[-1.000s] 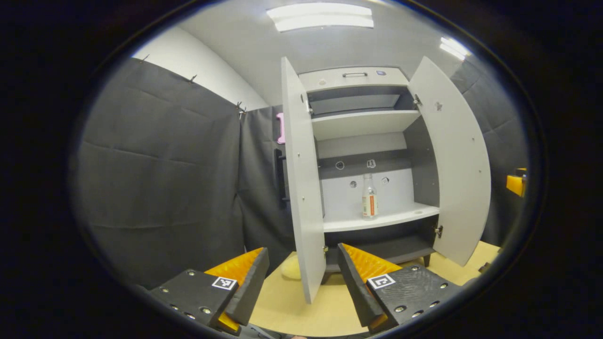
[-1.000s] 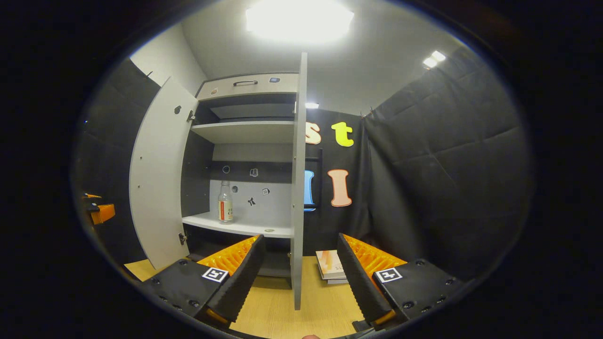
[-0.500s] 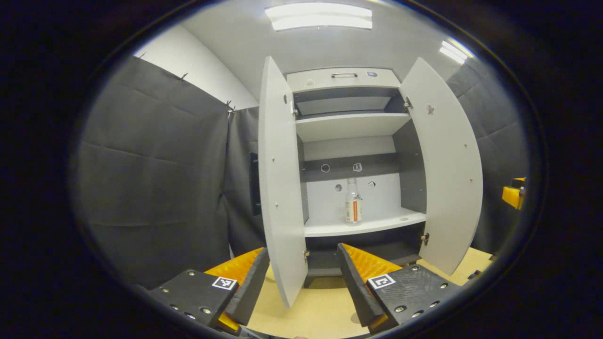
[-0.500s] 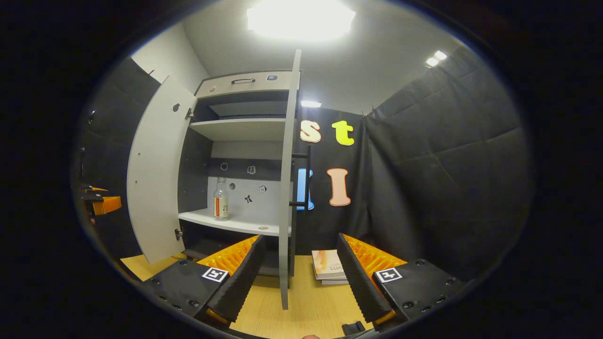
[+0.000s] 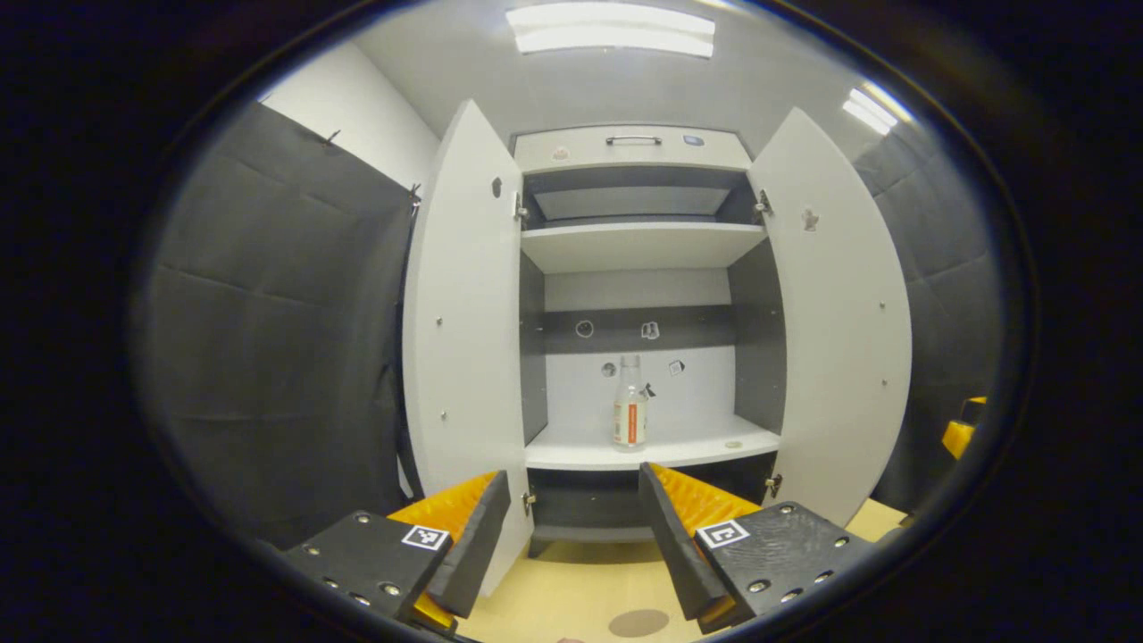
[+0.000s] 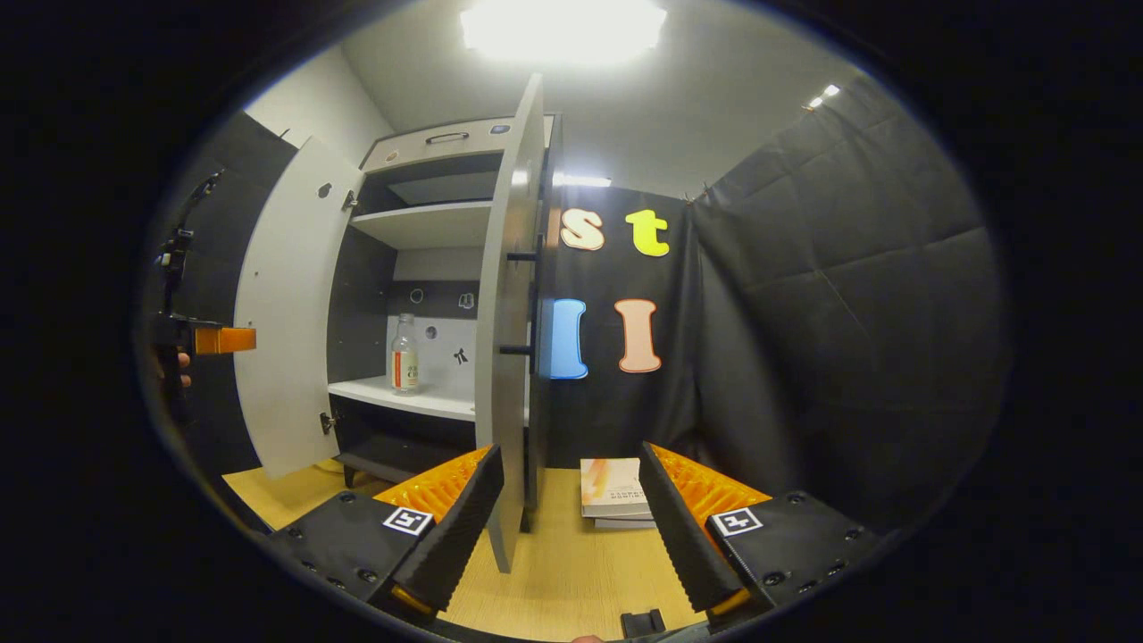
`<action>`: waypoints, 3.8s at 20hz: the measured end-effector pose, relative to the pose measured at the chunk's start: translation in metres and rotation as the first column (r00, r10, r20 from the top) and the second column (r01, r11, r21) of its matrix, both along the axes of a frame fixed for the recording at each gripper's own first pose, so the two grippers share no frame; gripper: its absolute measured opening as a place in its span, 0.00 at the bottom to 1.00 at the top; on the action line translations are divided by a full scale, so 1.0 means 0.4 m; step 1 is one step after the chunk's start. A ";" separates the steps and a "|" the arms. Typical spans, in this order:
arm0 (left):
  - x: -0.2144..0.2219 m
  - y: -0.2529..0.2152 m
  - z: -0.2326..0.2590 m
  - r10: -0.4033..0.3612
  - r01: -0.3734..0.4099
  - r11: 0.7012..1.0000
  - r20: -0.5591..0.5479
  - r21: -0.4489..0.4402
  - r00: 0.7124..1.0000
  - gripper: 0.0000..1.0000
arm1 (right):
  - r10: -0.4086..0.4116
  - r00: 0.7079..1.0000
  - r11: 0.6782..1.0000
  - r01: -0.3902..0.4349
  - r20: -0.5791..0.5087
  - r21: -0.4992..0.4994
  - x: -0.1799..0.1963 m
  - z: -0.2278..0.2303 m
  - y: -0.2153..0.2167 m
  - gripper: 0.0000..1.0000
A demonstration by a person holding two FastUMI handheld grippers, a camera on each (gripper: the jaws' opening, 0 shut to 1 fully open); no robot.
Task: Grasp the bottle in the cabinet with the left hand and place it on the coaster, then close the right door with the right hand and the left door with the left hand.
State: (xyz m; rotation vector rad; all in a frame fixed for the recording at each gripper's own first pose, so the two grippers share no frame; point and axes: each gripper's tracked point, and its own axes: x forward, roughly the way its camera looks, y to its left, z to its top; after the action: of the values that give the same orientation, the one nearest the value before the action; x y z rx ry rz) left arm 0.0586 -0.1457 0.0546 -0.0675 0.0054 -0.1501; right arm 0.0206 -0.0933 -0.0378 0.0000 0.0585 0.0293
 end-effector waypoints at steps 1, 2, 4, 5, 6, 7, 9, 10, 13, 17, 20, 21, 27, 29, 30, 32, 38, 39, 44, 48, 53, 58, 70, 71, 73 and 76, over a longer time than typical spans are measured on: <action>0.019 -0.009 0.006 -0.002 0.002 1.000 -0.004 0.000 1.000 0.85 | -0.006 1.000 1.000 0.006 -0.001 0.003 0.004 -0.003 -0.007 0.97; 0.038 -0.013 0.011 0.000 0.000 1.000 -0.006 0.004 1.000 0.84 | -0.014 1.000 1.000 0.014 -0.005 0.002 0.009 -0.007 -0.014 0.97; 0.079 -0.031 0.019 -0.007 0.008 1.000 -0.006 0.018 1.000 0.85 | -0.036 0.999 0.999 0.036 -0.011 -0.002 0.015 -0.013 -0.040 0.97; 0.101 -0.040 0.023 -0.014 0.014 1.000 -0.004 0.025 1.000 0.84 | -0.048 0.999 0.999 0.048 -0.013 -0.001 0.019 -0.017 -0.054 0.97; 0.125 -0.049 0.028 -0.022 0.022 0.999 -0.001 0.031 1.000 0.85 | -0.061 0.998 0.998 0.061 -0.017 -0.001 0.027 -0.017 -0.063 0.97; 0.152 -0.061 0.034 -0.032 0.032 0.999 0.001 0.036 0.999 0.85 | -0.076 0.997 0.997 0.076 -0.017 0.000 0.034 -0.018 -0.071 0.97; 0.207 -0.086 0.036 -0.057 0.057 0.998 0.001 0.029 0.998 0.85 | -0.109 0.994 0.994 0.109 -0.013 0.004 0.045 -0.012 -0.081 0.98; 0.234 -0.099 0.041 -0.072 0.072 0.997 0.000 0.019 0.997 0.87 | -0.121 0.993 0.993 0.121 -0.009 0.002 0.053 -0.008 -0.084 0.97; 0.304 -0.135 0.047 -0.109 0.109 0.994 0.000 0.002 0.994 0.85 | -0.166 0.986 0.986 0.166 0.002 -0.014 0.073 0.002 -0.099 0.98; 0.394 -0.174 0.057 -0.146 0.146 0.989 0.010 0.007 0.989 0.86 | -0.214 0.977 0.976 0.214 0.012 -0.025 0.098 0.007 -0.108 0.98; 0.454 -0.199 0.058 -0.167 0.167 0.986 0.015 0.010 0.986 0.85 | -0.256 0.967 0.966 0.256 0.010 -0.032 0.109 0.006 -0.119 0.98; 0.472 -0.208 0.060 -0.175 0.175 0.985 0.017 0.009 0.984 0.85 | -0.269 0.963 0.963 0.269 0.010 -0.032 0.112 0.005 -0.123 0.98; 0.588 -0.265 0.068 -0.213 0.213 0.977 0.023 0.011 0.977 0.85 | -0.347 0.938 0.937 0.347 0.008 -0.038 0.125 0.004 -0.153 0.97; 0.627 -0.278 0.073 -0.220 0.220 0.976 0.024 0.007 0.975 0.86 | -0.368 0.930 0.929 0.368 0.003 -0.043 0.128 -0.001 -0.161 0.96; 0.644 -0.286 0.068 -0.224 0.224 0.975 0.022 0.000 0.974 0.85 | -0.377 0.926 0.925 0.377 0.001 -0.045 0.131 -0.003 -0.164 0.97; 0.684 -0.300 0.066 -0.232 0.232 0.973 0.018 -0.006 0.973 0.84 | -0.395 0.919 0.917 0.395 -0.001 -0.048 0.133 -0.004 -0.169 0.97; 0.799 -0.350 0.051 -0.258 0.258 0.966 0.004 0.000 0.966 0.85 | -0.443 0.897 0.895 0.441 -0.016 -0.067 0.141 -0.015 -0.177 0.97; 0.818 -0.356 0.050 -0.257 0.257 0.966 -0.001 0.002 0.966 0.85 | -0.449 0.893 0.892 0.447 -0.018 -0.067 0.142 -0.019 -0.179 0.97; 0.905 -0.383 0.029 -0.235 0.235 0.972 -0.026 0.014 0.972 0.86 | -0.471 0.882 0.880 0.468 -0.030 -0.079 0.138 -0.034 -0.183 0.96; 0.951 -0.393 0.016 -0.224 0.226 0.973 -0.035 0.049 0.974 0.83 | -0.474 0.880 0.879 0.470 -0.042 -0.076 0.142 -0.043 -0.182 0.97; 0.962 -0.394 0.008 -0.214 0.215 0.976 -0.049 0.030 0.976 0.43 | -0.449 0.892 0.892 0.444 -0.047 -0.084 0.152 -0.053 -0.172 0.96; 0.904 -0.365 0.025 -0.218 0.218 0.976 -0.052 -0.014 0.975 0.40 | -0.408 0.912 0.912 0.403 -0.049 -0.078 0.150 -0.056 -0.167 0.96; 0.654 -0.272 0.059 -0.159 0.159 0.987 -0.017 -0.022 0.987 0.40 | -0.260 0.965 0.965 0.259 -0.045 -0.038 0.096 -0.055 -0.177 0.98; 0.635 -0.271 0.055 -0.158 0.158 0.987 -0.016 -0.021 0.987 0.40 | -0.247 0.968 0.969 0.245 -0.045 -0.032 0.091 -0.056 -0.180 0.98; 0.591 -0.264 0.049 -0.158 0.157 0.987 -0.007 -0.023 0.987 0.40 | -0.224 0.974 0.974 0.223 -0.041 -0.024 0.087 -0.056 -0.185 0.98; 0.512 -0.272 0.031 -0.167 0.168 0.986 0.011 -0.011 0.986 0.41 | -0.197 0.979 0.980 0.197 -0.043 -0.010 0.071 -0.063 -0.185 0.98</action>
State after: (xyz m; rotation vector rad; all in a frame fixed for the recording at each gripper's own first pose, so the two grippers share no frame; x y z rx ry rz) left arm 0.2634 -0.2545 0.0671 -0.0783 0.0000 -0.3187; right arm 0.0492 -0.1671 -0.0631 0.0005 0.1026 -0.1689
